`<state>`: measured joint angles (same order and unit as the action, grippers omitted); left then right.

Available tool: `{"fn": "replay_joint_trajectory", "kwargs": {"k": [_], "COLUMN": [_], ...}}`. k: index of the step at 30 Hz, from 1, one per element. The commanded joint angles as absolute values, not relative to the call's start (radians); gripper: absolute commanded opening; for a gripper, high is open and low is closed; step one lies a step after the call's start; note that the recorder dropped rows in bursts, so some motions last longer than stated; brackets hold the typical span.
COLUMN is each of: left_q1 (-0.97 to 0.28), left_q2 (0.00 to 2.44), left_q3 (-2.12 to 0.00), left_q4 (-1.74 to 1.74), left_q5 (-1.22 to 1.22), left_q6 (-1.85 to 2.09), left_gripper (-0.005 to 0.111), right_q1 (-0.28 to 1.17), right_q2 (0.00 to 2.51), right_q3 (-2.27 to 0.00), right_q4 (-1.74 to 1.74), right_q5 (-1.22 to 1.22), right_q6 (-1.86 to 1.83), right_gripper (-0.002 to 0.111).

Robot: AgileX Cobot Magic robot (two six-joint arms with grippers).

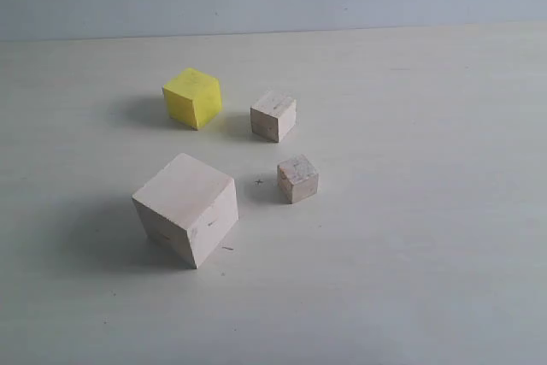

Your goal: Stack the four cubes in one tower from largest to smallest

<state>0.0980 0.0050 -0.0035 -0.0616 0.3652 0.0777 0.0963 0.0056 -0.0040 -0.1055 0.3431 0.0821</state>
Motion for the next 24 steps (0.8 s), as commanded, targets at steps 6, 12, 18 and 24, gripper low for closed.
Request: {"fn": "replay_joint_trajectory", "kwargs": {"k": [6,12,18,24], "left_q1": [0.098,0.098,0.098,0.098], "left_q2": [0.0,0.0,0.0,0.0], "left_q3": [0.0,0.0,0.0,0.0], "left_q4": [-0.065,-0.065,-0.06,-0.06], "left_q5": [0.355,0.355,0.262,-0.019], "left_q6": [0.071,0.071,0.071,0.071], "left_gripper": [0.0,0.0,0.0,0.0], "right_q1": [0.096,0.096,0.096,0.096], "right_q2": [0.0,0.0,0.0,0.0], "right_q3": [0.0,0.0,0.0,0.0], "right_q4": [-0.109,-0.109,-0.109,-0.109], "right_q5": [0.339,0.339,0.339,0.339], "right_q6": [0.082,0.082,0.082,0.082], "right_gripper": [0.0,0.0,0.0,0.0]}}
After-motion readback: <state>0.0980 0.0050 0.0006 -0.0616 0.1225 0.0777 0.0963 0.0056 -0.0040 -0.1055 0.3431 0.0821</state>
